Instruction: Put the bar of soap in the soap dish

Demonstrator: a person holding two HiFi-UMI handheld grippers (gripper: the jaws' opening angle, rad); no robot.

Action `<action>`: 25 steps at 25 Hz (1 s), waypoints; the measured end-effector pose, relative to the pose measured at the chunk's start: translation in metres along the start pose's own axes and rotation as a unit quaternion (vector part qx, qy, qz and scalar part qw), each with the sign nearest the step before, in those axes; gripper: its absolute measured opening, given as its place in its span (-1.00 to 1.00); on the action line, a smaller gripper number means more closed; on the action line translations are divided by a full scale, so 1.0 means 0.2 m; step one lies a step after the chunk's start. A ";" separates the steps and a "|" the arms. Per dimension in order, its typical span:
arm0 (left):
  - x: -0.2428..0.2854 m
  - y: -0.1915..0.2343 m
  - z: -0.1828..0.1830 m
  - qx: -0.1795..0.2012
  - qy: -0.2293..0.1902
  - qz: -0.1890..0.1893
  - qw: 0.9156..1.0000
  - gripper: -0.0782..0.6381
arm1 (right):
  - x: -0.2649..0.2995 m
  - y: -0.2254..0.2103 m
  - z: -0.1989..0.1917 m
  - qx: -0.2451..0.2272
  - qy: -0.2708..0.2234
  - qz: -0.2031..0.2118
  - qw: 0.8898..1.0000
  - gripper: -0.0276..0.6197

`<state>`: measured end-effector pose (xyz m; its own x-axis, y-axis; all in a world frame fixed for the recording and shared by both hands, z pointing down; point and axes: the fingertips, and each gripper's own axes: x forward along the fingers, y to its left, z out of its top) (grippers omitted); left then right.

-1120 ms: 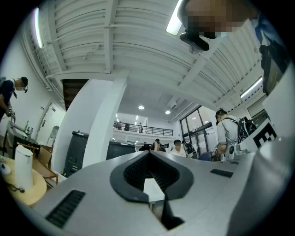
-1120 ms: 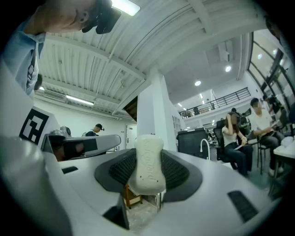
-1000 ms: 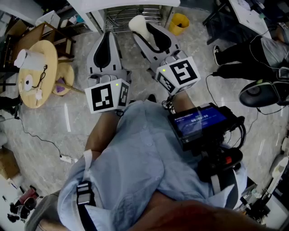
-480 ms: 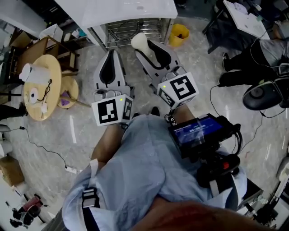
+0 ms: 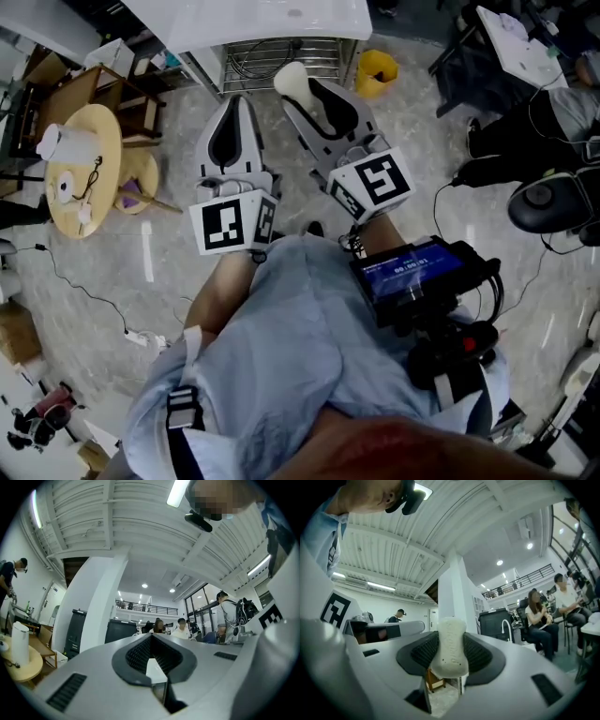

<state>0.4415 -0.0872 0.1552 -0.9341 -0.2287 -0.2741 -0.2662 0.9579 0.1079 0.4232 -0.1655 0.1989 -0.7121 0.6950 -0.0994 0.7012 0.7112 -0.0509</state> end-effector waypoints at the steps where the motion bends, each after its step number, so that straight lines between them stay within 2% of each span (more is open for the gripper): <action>1: 0.01 0.00 -0.01 0.001 0.001 0.000 1.000 -0.76 | 0.01 -0.02 0.00 0.001 -0.001 0.001 1.000 -0.35; 14: 0.16 0.16 -0.18 -0.007 0.021 0.021 1.000 -0.76 | 0.20 -0.12 -0.14 0.007 0.020 0.008 1.000 -0.36; 19: 0.36 0.36 -0.27 -0.013 0.026 0.022 0.999 -0.76 | 0.44 -0.21 -0.21 0.010 0.025 0.005 1.000 -0.36; 25: 0.57 0.55 -0.24 -0.009 0.020 0.008 1.000 -0.76 | 0.72 -0.27 -0.17 0.010 0.014 -0.006 1.000 -0.36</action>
<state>0.2950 -0.0154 0.1814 -0.9469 -0.2198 -0.2346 -0.2547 0.9582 0.1303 0.2818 -0.1002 0.2219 -0.7209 0.6895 -0.0702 0.6931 0.7174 -0.0711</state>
